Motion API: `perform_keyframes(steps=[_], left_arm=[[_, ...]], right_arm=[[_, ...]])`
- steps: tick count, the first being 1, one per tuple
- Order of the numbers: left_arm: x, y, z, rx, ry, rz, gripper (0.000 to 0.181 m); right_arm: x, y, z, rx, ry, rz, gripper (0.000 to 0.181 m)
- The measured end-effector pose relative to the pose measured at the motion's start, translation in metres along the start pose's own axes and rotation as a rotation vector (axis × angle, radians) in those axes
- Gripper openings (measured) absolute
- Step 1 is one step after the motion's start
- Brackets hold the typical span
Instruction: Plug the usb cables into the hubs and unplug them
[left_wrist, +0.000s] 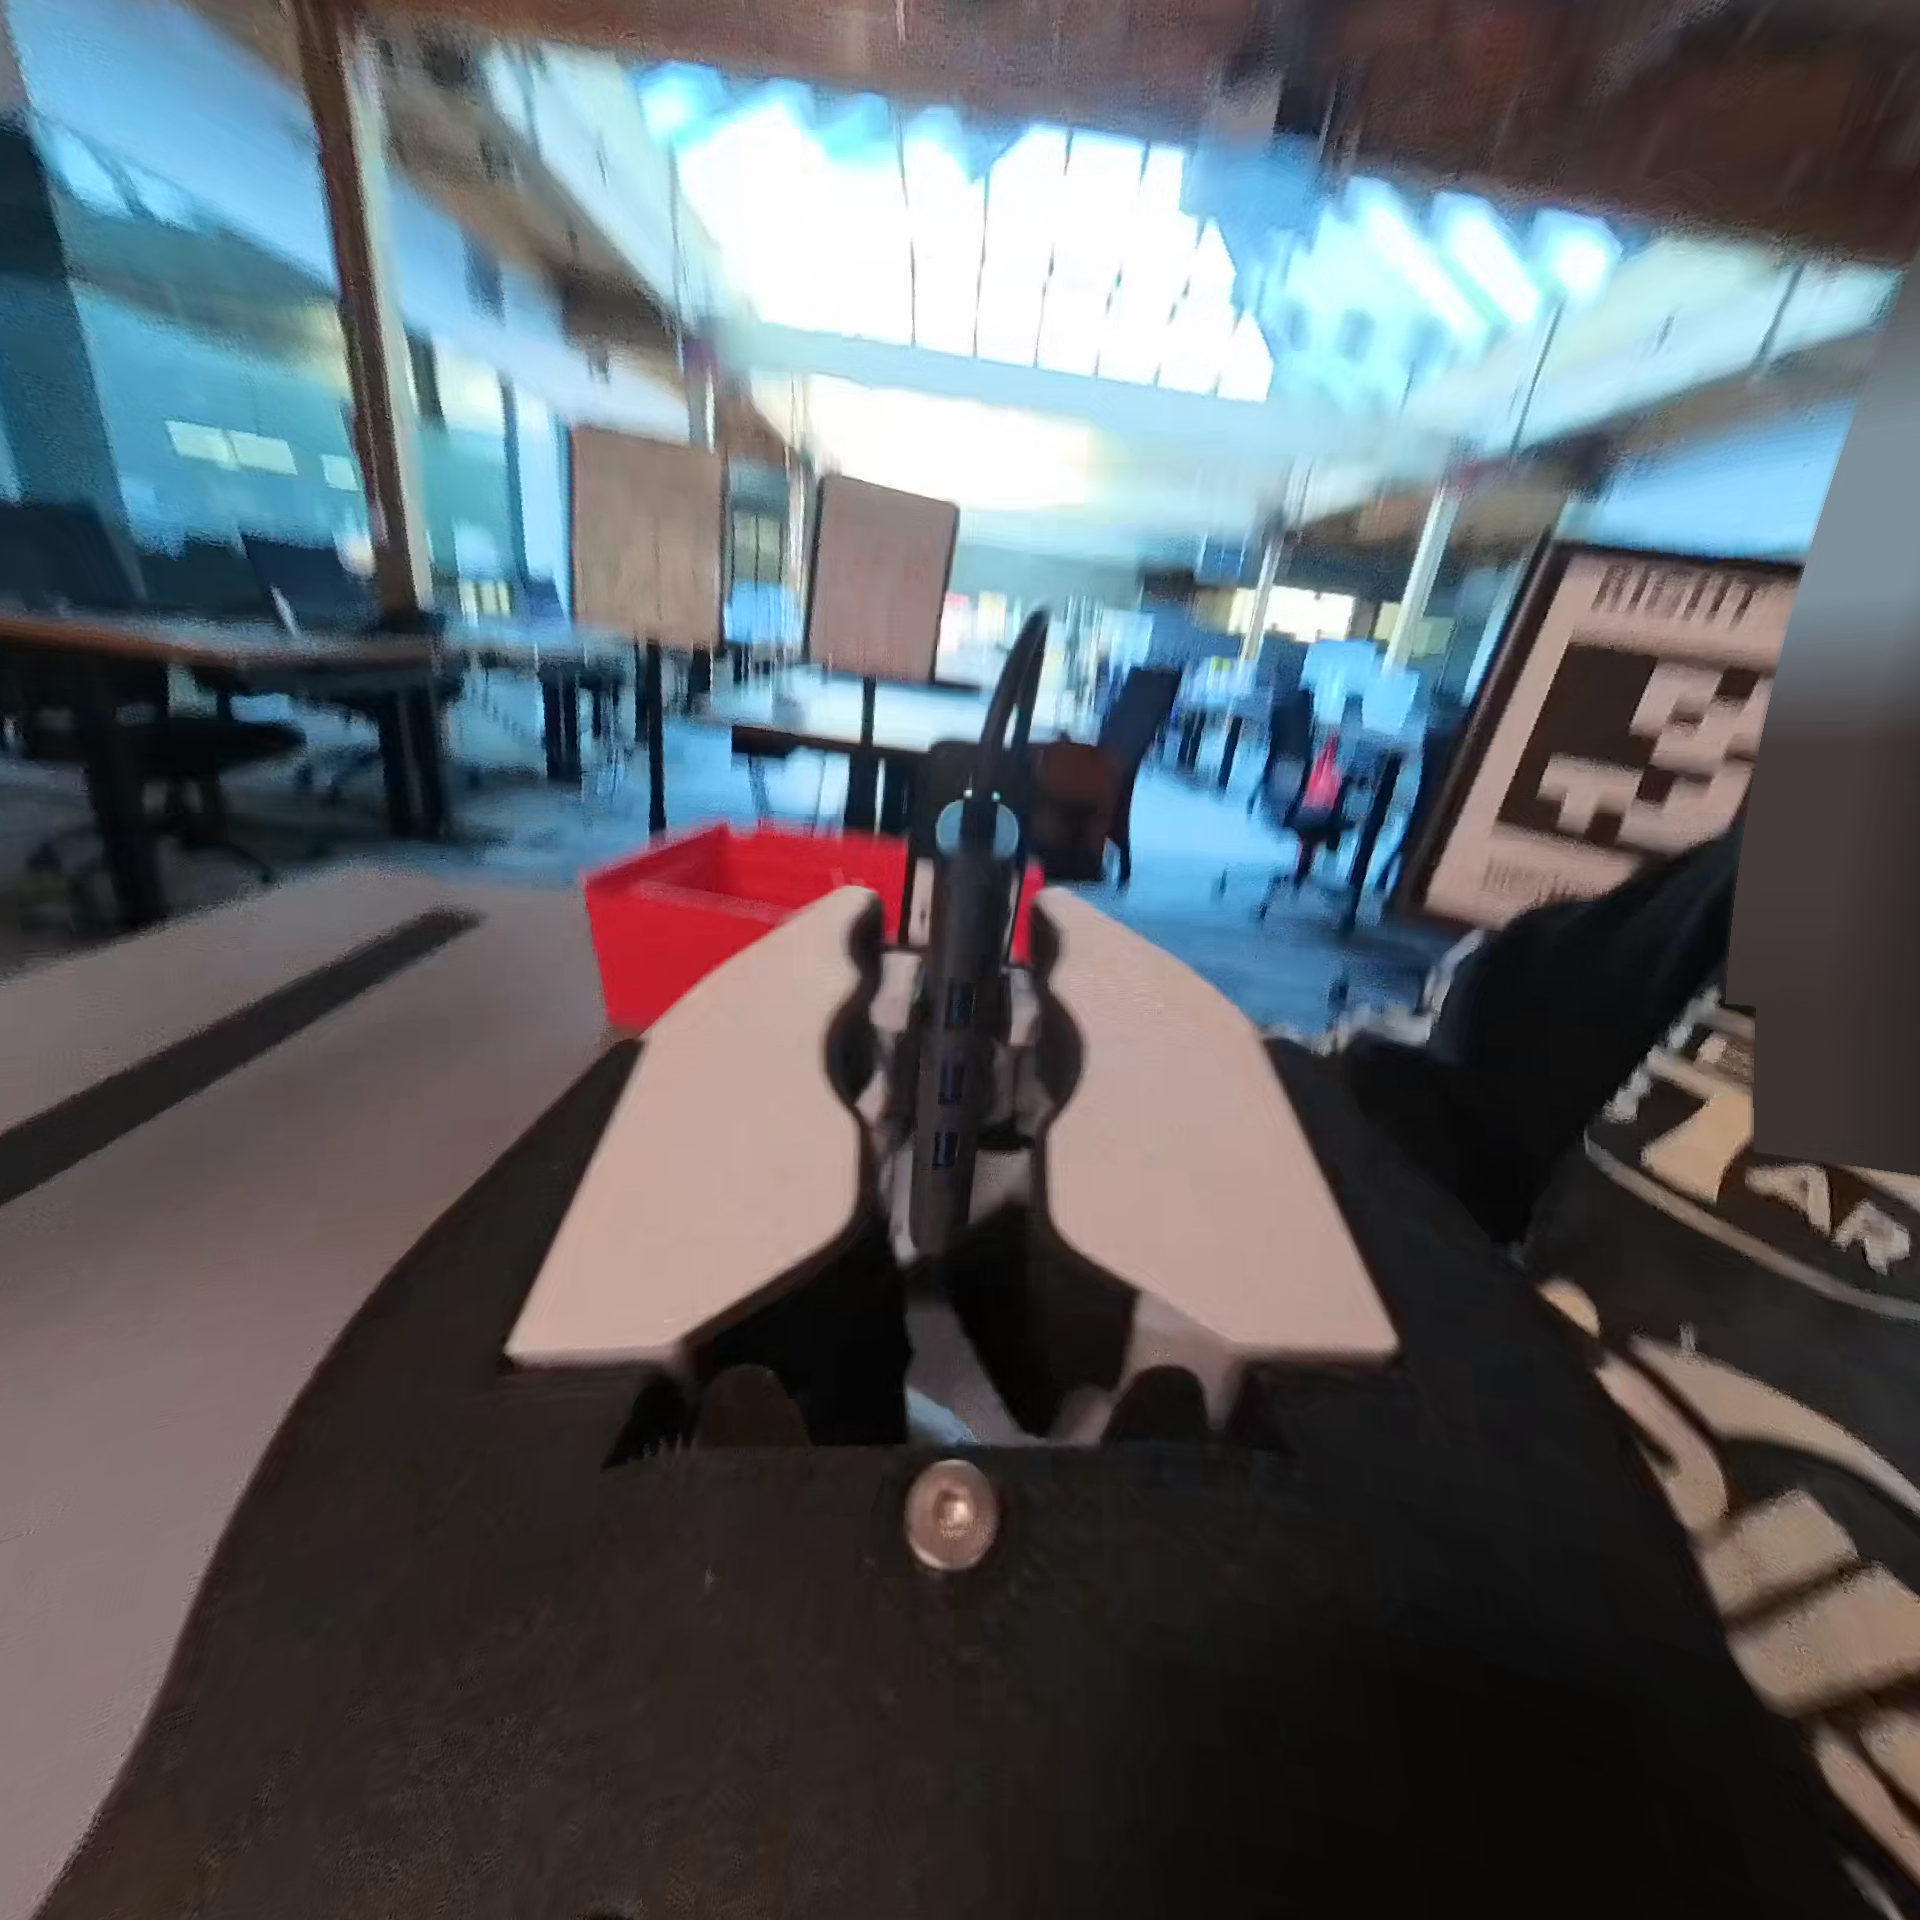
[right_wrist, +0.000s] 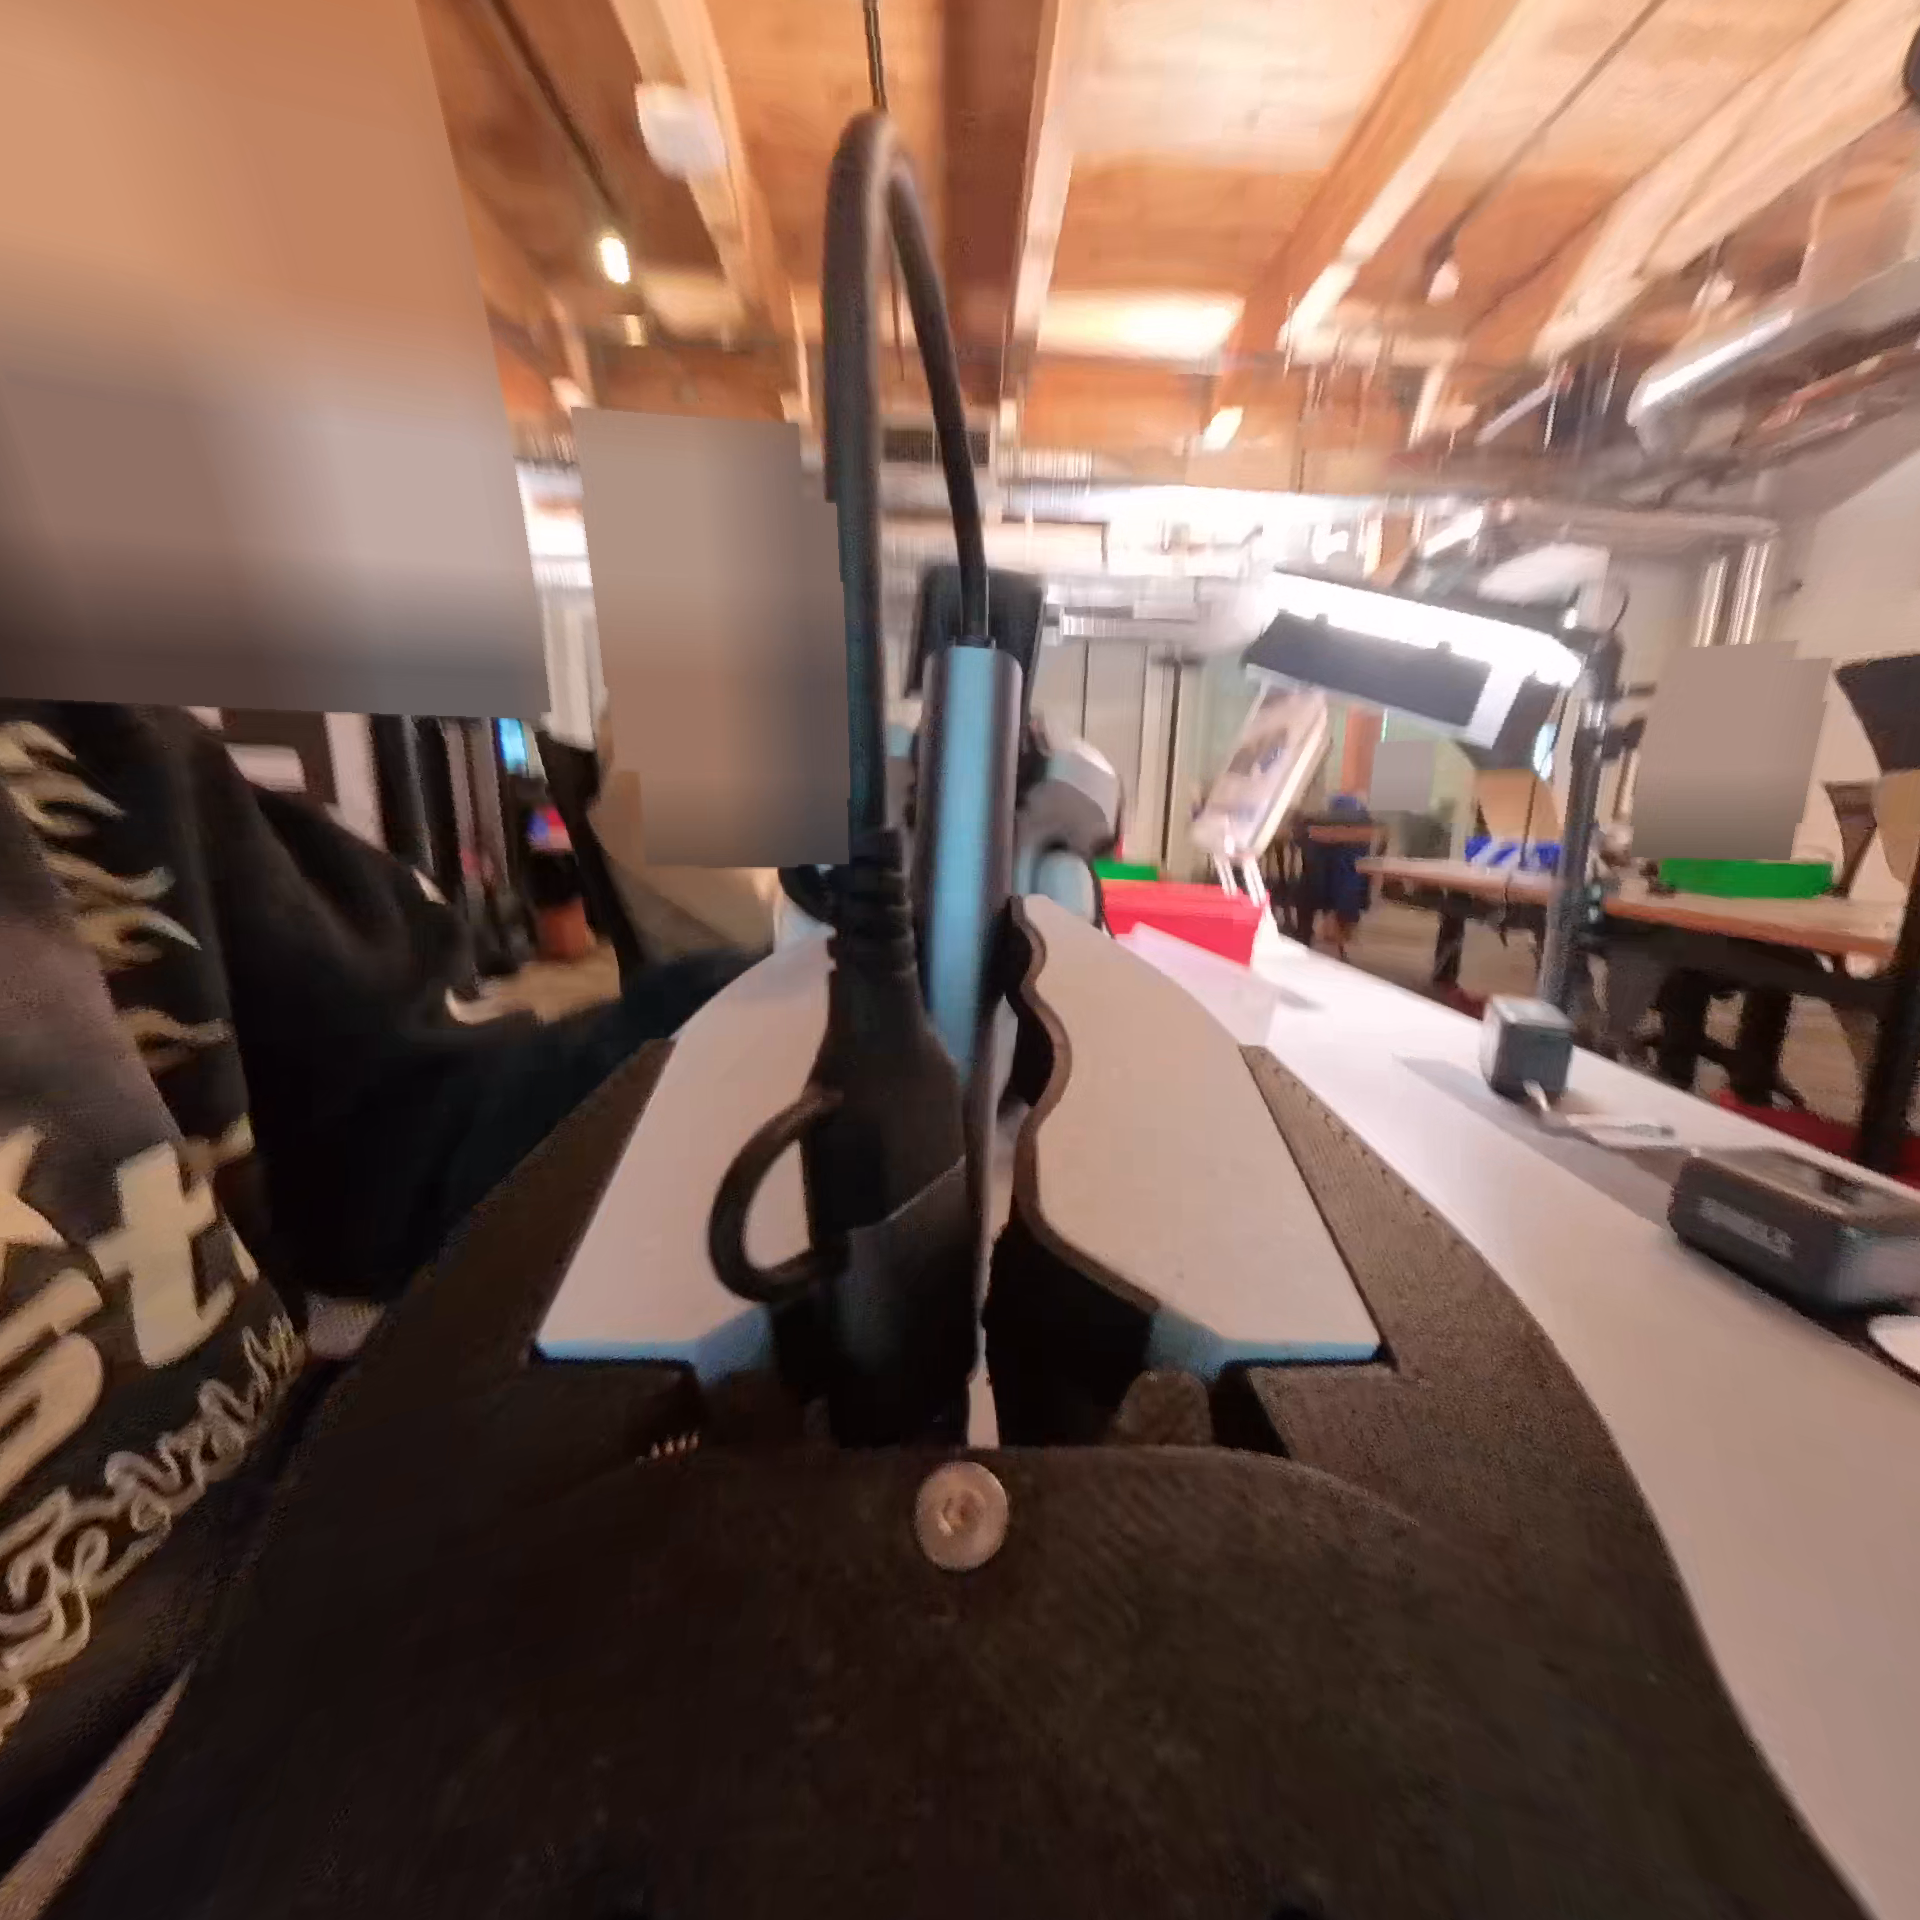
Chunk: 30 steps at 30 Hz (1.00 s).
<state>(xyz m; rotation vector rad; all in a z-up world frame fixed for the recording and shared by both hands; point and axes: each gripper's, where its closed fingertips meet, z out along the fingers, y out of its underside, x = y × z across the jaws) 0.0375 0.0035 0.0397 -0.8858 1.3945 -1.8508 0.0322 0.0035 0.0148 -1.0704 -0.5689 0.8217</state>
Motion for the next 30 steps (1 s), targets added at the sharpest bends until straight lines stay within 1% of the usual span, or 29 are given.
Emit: perform_keyframes(steps=[1, 2, 3, 4, 5, 6, 8, 10, 13, 14, 15, 16, 18, 20, 21, 22, 23, 24, 26, 27, 28, 30], left_arm=[[-0.002, -0.004, -0.003, 0.108, 0.008, -0.036, 0.043], [-0.007, 0.000, -0.006, 0.154, 0.006, -0.094, 0.054], [-0.010, 0.014, -0.005, 0.125, 0.005, -0.142, 0.060], [-0.011, 0.032, -0.001, 0.061, 0.008, -0.153, 0.063], [-0.011, 0.048, 0.004, 0.007, 0.011, -0.142, 0.062], [-0.008, 0.057, 0.010, -0.019, 0.022, -0.130, 0.060], [0.004, 0.067, 0.022, -0.053, 0.070, -0.129, 0.052], [0.010, 0.079, 0.031, -0.102, 0.072, -0.115, 0.043], [0.014, 0.082, 0.031, -0.077, 0.068, -0.082, 0.026], [0.015, 0.082, 0.029, -0.076, 0.073, -0.079, 0.019], [0.010, 0.082, 0.026, -0.086, 0.044, -0.060, 0.019], [0.006, 0.079, 0.023, -0.091, 0.013, -0.001, 0.017], [-0.004, 0.063, 0.011, -0.057, -0.074, 0.118, 0.017], [-0.022, 0.042, -0.008, -0.018, -0.213, 0.221, 0.017], [-0.034, 0.034, -0.020, -0.030, -0.311, 0.291, 0.017], [-0.048, 0.028, -0.033, -0.065, -0.423, 0.390, 0.017], [-0.060, 0.025, -0.046, -0.134, -0.533, 0.501, 0.017], [-0.072, 0.024, -0.057, -0.223, -0.634, 0.622, 0.017], [-0.087, 0.027, -0.074, -0.399, -0.770, 0.827, 0.017], [-0.092, 0.029, -0.078, -0.468, -0.805, 0.903, 0.017], [-0.094, 0.033, -0.079, -0.516, -0.816, 0.957, 0.017], [-0.093, 0.043, -0.073, -0.562, -0.780, 1.016, 0.017]], right_arm=[[0.003, -0.010, -0.006, 0.086, 0.008, 0.027, 0.016], [0.007, -0.024, -0.013, 0.193, 0.015, 0.061, 0.016], [0.010, -0.037, -0.020, 0.298, 0.014, 0.100, 0.016], [0.012, -0.047, -0.026, 0.378, 0.008, 0.129, 0.016], [0.012, -0.051, -0.029, 0.422, 0.002, 0.134, 0.017], [0.011, -0.049, -0.028, 0.420, 0.006, 0.117, 0.016], [0.004, -0.038, -0.020, 0.353, 0.002, 0.055, 0.016], [-0.003, -0.028, -0.011, 0.309, -0.022, 0.035, 0.016], [-0.011, -0.016, -0.001, 0.251, -0.055, 0.035, 0.016], [-0.011, -0.016, 0.000, 0.248, -0.056, 0.041, 0.021], [-0.008, -0.015, -0.001, 0.242, -0.046, 0.052, 0.025], [-0.004, -0.016, -0.002, 0.232, -0.025, 0.053, 0.030], [0.004, -0.018, -0.009, 0.201, 0.011, 0.036, 0.040], [0.020, -0.021, -0.019, 0.138, 0.100, 0.023, 0.049], [0.029, -0.023, -0.026, 0.096, 0.149, 0.005, 0.063], [0.040, -0.024, -0.035, 0.045, 0.217, -0.040, 0.071], [0.051, -0.028, -0.045, 0.004, 0.303, -0.123, 0.080], [0.061, -0.034, -0.055, -0.023, 0.393, -0.241, 0.085], [0.072, -0.050, -0.074, -0.079, 0.563, -0.529, 0.100], [0.072, -0.056, -0.078, -0.124, 0.612, -0.688, 0.105], [0.068, -0.057, -0.078, -0.182, 0.621, -0.846, 0.105], [0.056, -0.044, -0.068, -0.321, 0.567, -1.091, 0.101]])
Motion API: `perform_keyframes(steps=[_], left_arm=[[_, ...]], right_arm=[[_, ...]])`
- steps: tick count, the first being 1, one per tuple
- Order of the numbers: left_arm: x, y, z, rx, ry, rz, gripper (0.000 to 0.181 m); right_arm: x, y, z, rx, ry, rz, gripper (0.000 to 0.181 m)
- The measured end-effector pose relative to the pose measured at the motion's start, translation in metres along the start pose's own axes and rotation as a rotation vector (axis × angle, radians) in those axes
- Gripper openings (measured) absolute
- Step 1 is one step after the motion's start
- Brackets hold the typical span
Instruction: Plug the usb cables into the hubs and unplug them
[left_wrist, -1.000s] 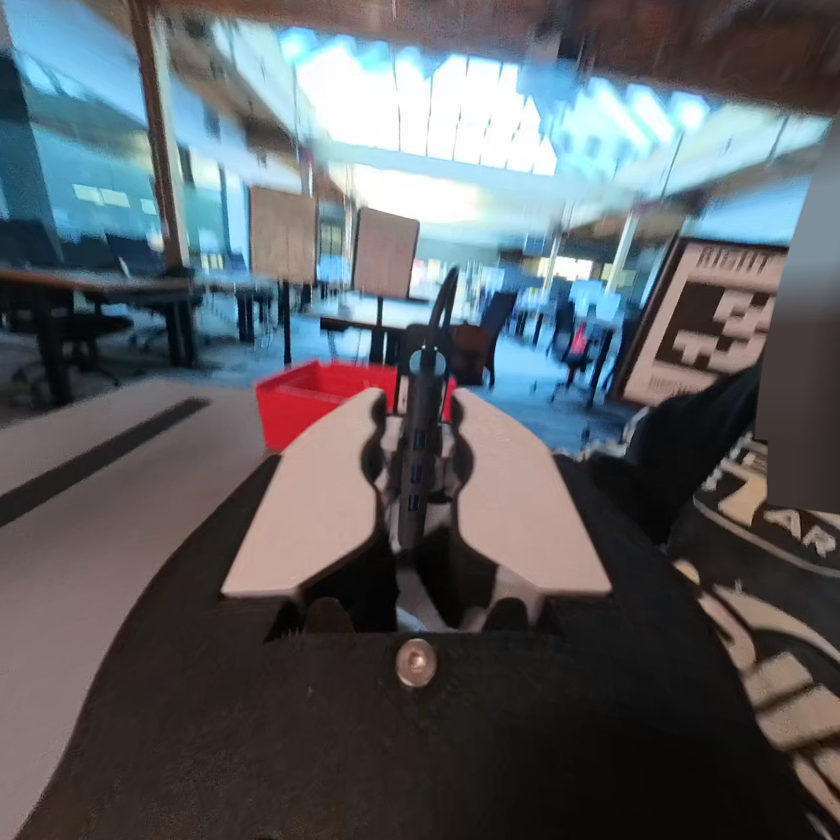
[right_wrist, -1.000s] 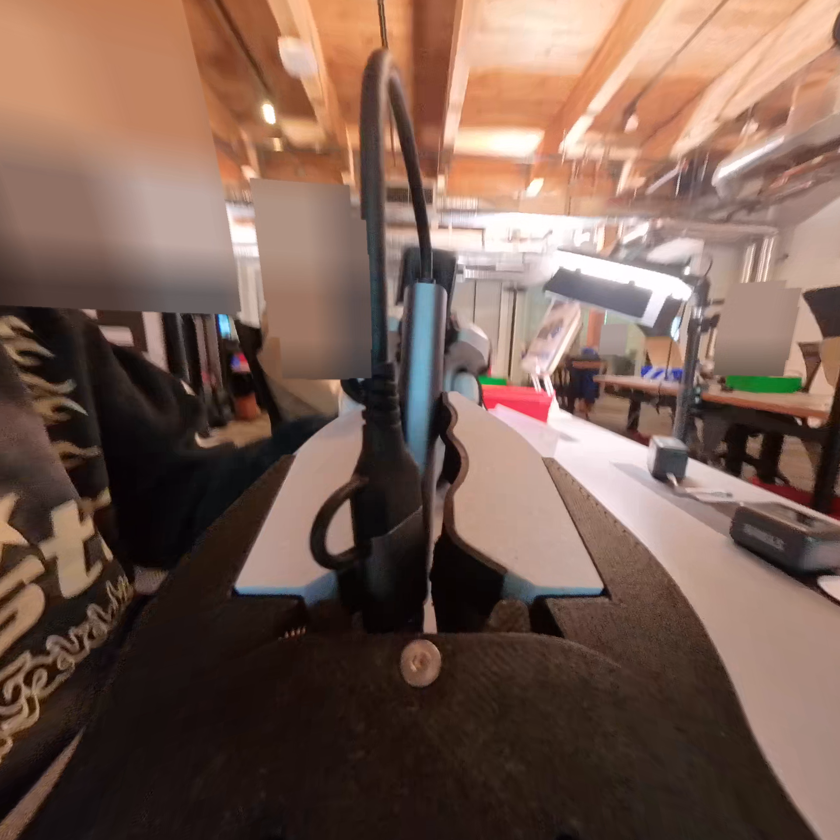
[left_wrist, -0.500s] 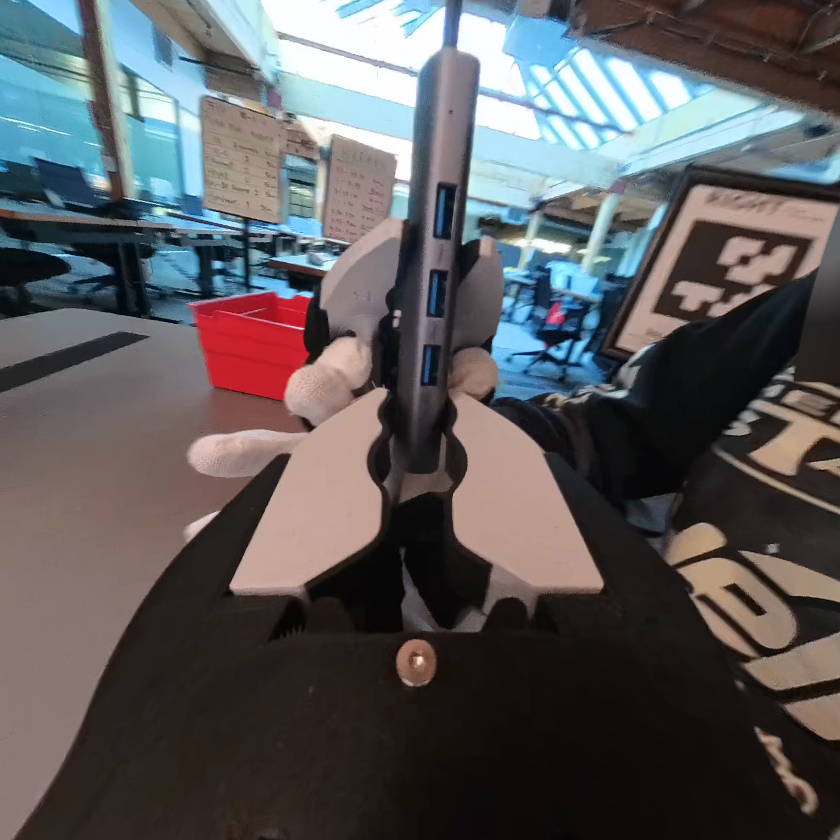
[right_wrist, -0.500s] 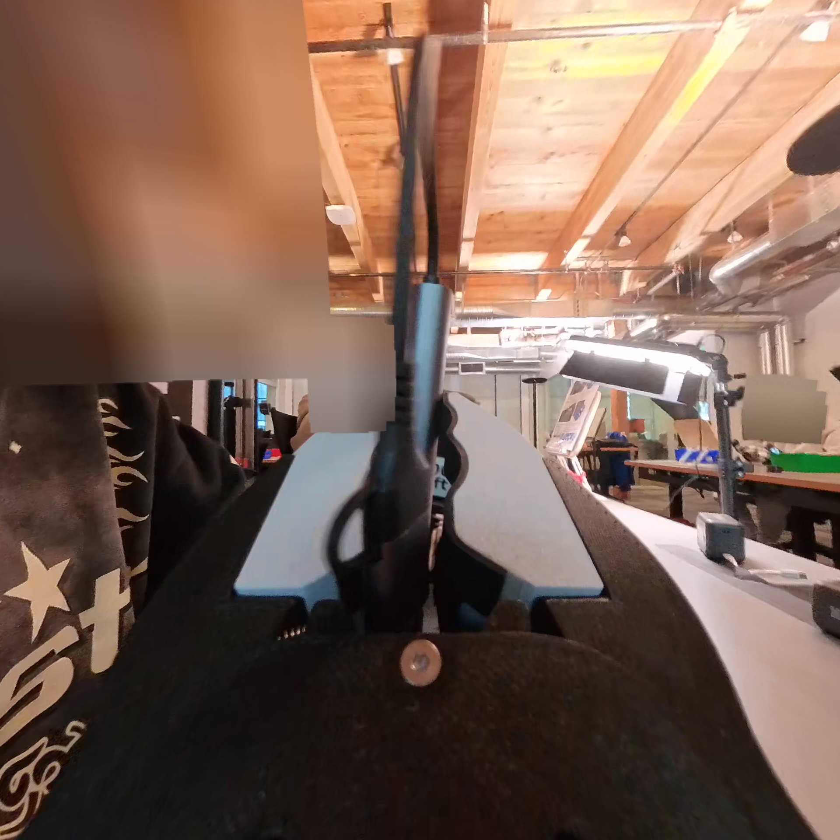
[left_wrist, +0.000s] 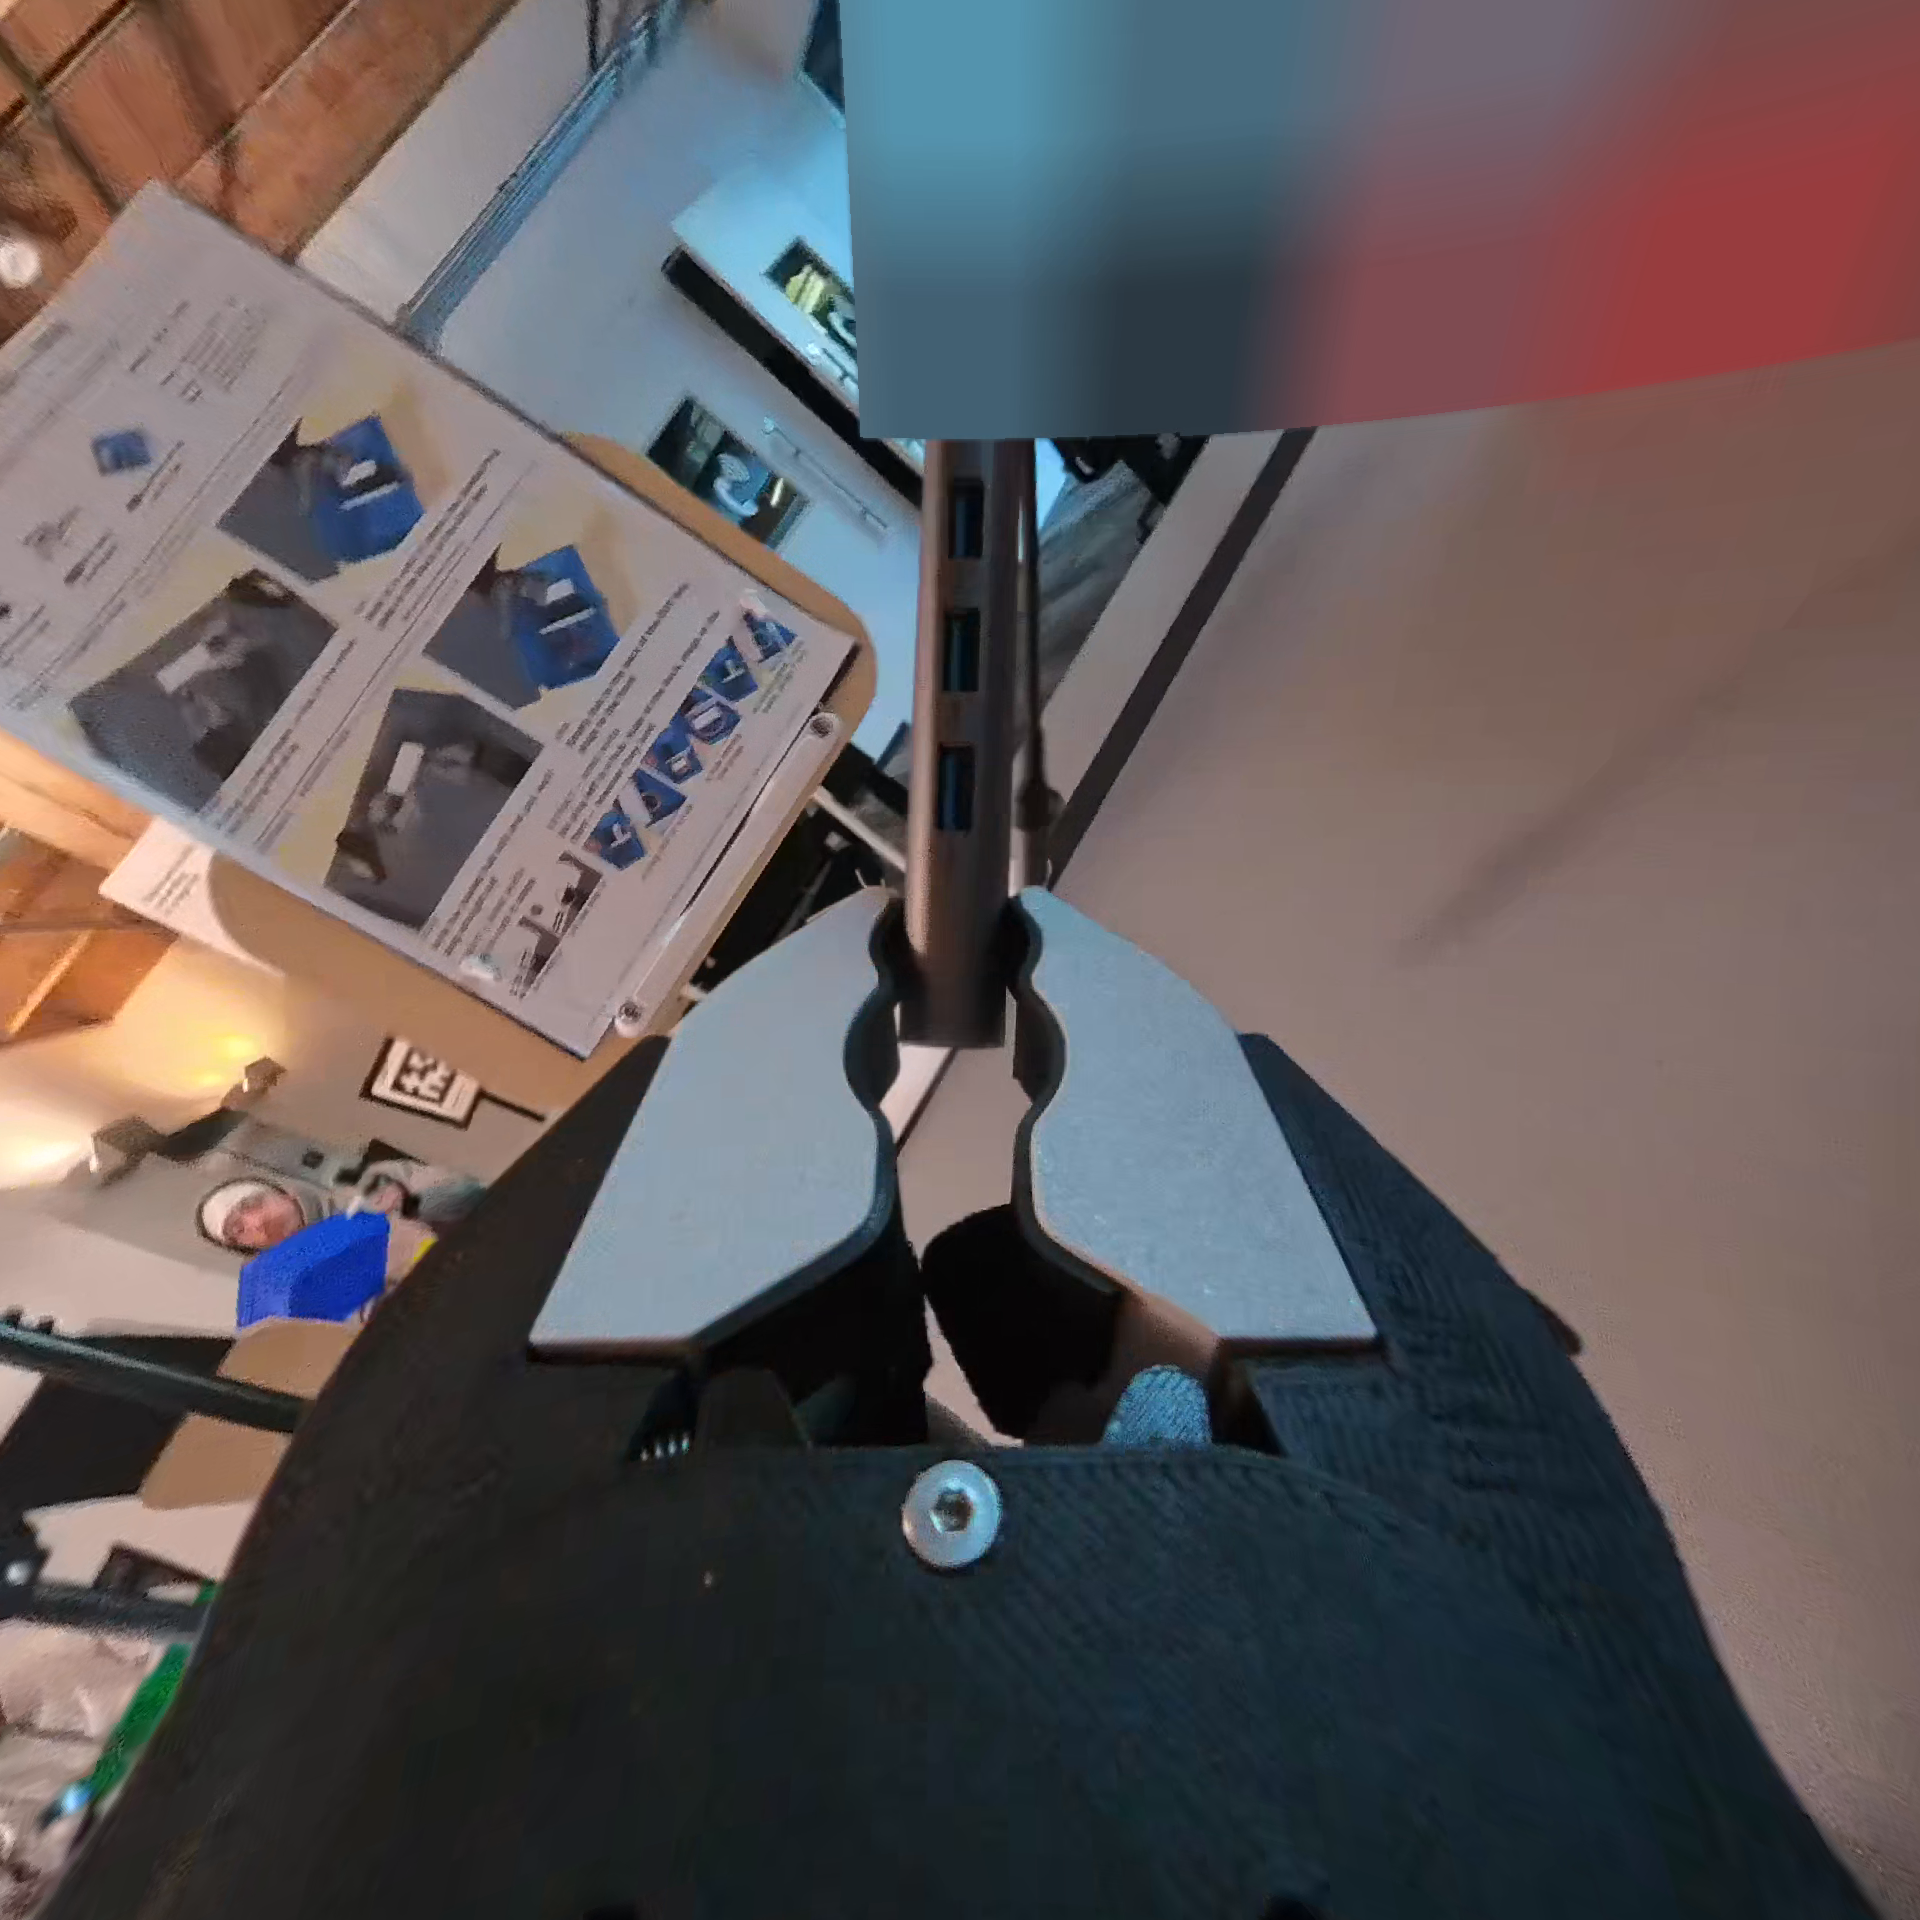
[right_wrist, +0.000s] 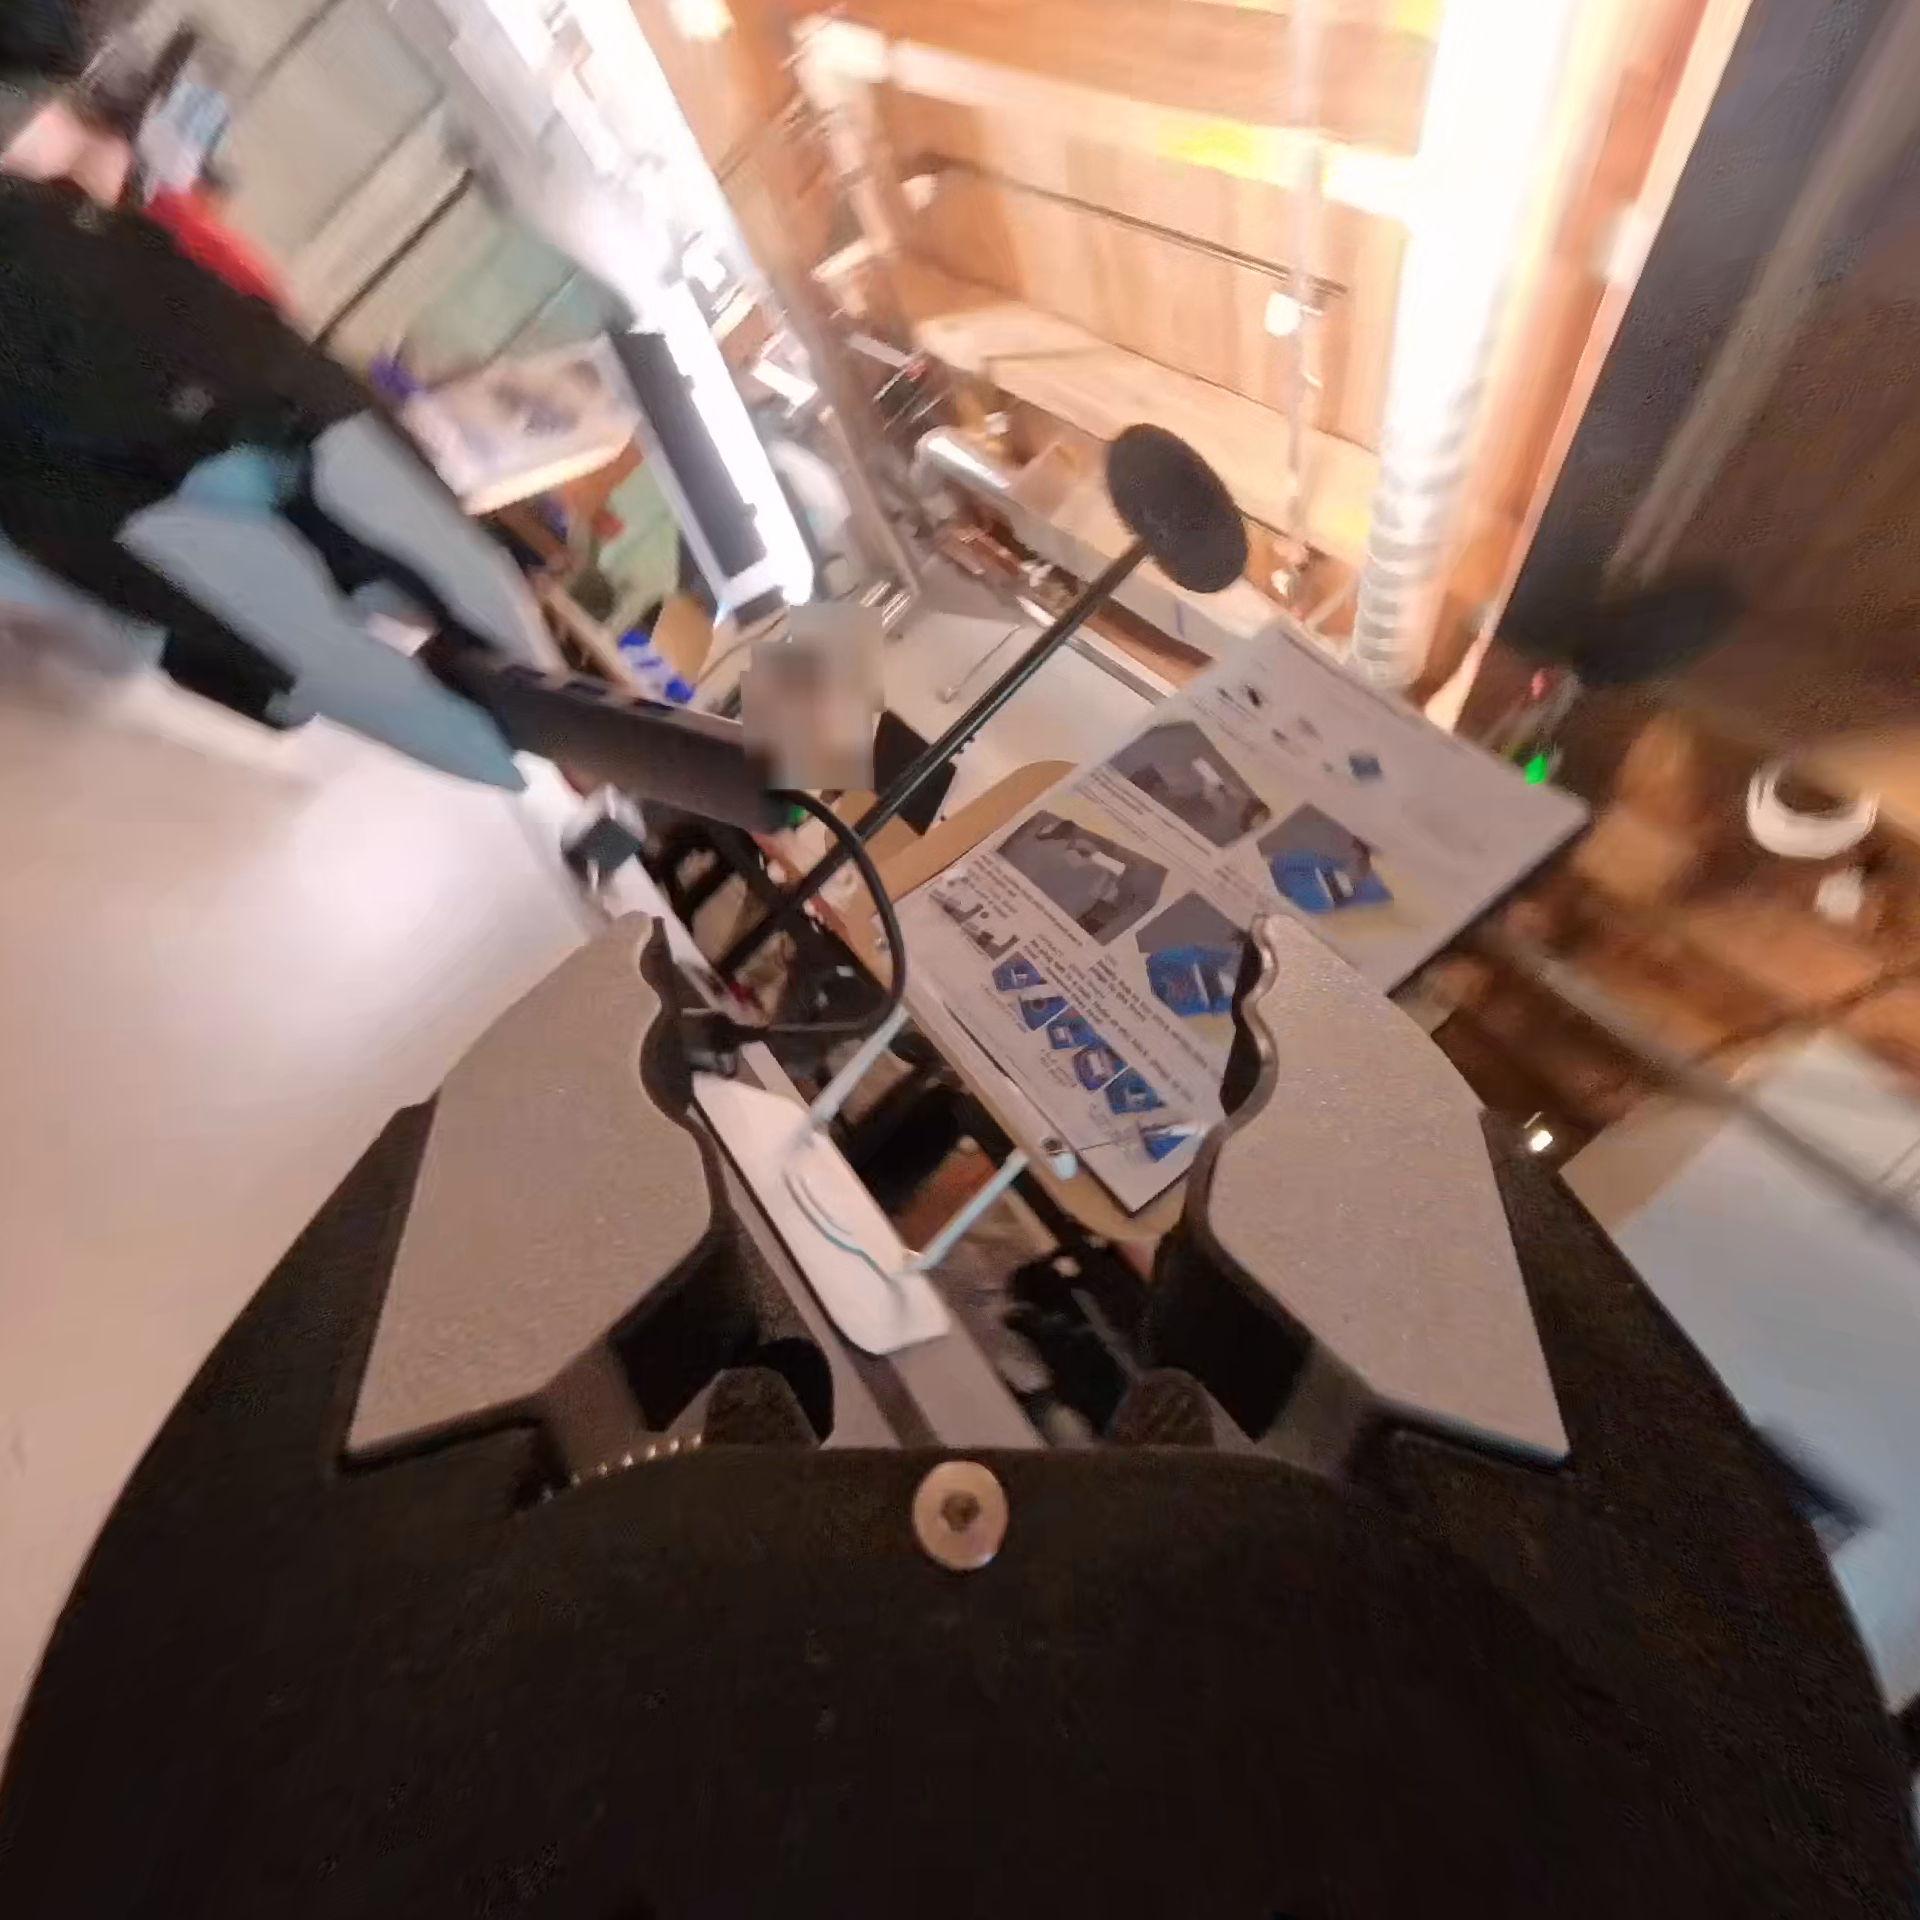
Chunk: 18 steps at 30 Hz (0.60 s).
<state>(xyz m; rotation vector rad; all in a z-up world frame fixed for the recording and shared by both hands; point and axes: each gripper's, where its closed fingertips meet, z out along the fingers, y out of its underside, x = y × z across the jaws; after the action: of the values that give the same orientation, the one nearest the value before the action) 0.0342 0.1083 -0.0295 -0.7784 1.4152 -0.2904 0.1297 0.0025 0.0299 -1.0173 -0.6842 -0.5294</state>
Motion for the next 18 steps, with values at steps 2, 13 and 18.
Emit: perform_keyframes(steps=[2, 13, 18], left_arm=[[0.015, -0.001, 0.004, -0.004, 0.050, 0.065, 0.017], [0.061, -0.011, 0.003, 0.072, 0.220, 0.267, 0.017], [0.068, -0.016, 0.002, 0.116, 0.257, 0.228, 0.017]], right_arm=[[-0.028, 0.001, 0.004, -0.038, -0.104, -0.166, 0.095], [-0.087, 0.026, 0.003, -0.147, -0.382, -0.245, 0.056], [-0.097, 0.032, 0.003, -0.189, -0.423, -0.287, 0.022]])
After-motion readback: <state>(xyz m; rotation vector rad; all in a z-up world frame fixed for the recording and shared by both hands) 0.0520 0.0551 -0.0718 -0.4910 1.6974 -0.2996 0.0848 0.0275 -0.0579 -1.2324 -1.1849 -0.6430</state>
